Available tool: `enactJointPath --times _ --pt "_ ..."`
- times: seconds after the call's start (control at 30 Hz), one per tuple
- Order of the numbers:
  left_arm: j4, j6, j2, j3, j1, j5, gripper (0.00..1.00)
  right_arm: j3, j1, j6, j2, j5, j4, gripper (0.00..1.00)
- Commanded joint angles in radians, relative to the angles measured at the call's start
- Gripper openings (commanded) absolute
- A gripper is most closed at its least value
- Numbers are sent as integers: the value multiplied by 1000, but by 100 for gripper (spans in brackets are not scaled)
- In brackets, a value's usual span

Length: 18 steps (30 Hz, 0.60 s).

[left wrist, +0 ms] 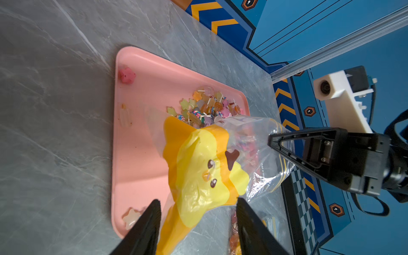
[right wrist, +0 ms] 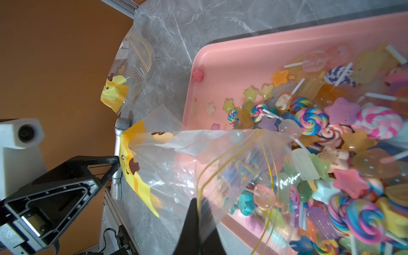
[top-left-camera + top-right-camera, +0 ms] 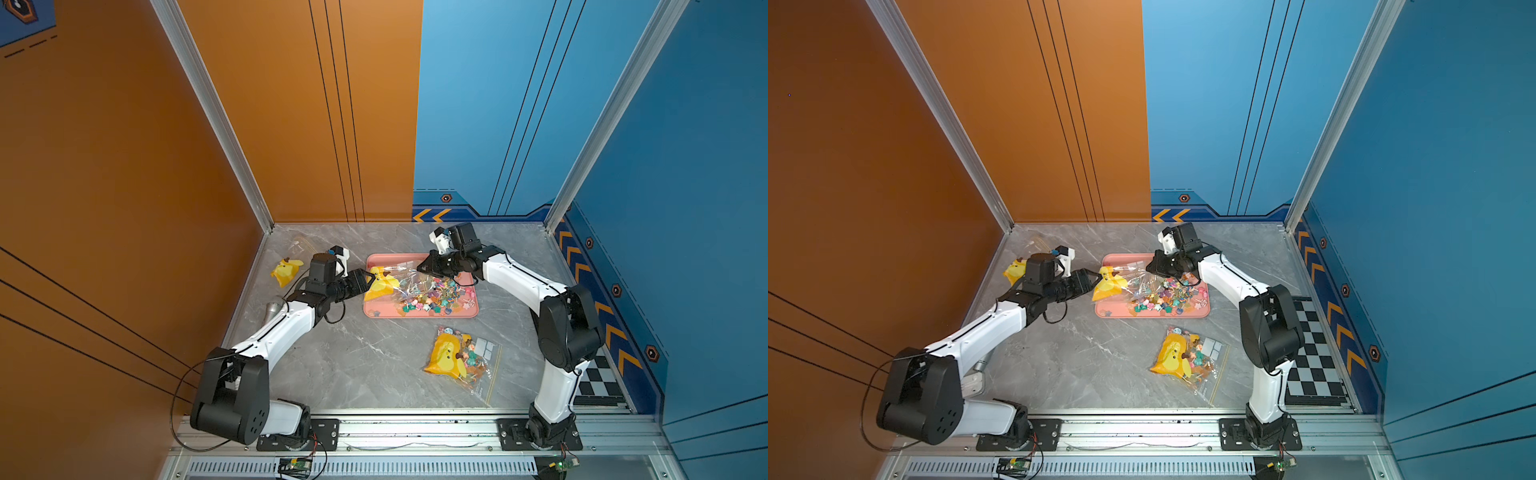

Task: Pour candies out of the ziploc bag
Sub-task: 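Pour the candies out of the ziploc bag onto the tray.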

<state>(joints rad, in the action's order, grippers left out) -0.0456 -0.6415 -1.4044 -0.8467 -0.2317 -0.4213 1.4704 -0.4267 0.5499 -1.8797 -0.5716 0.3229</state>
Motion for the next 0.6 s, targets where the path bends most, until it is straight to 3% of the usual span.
enactJointPath --times 0.0,0.17,0.27,0.4,0.57 --pt "-83 -30 -33 5 -13 -67 57 -13 -9 -1 11 7 24 0" --pt "-110 -48 -80 -5 -45 -92 54 -13 -8 -1 10 11 24 0" --pt "-116 -53 -91 2 -55 -90 48 -10 -8 -1 10 9 24 0" --pt "-121 -59 -93 0 -60 -83 34 -10 -8 -1 14 8 24 0" --pt "-121 -64 -90 -14 -66 -74 10 -14 -7 -2 21 6 24 0"
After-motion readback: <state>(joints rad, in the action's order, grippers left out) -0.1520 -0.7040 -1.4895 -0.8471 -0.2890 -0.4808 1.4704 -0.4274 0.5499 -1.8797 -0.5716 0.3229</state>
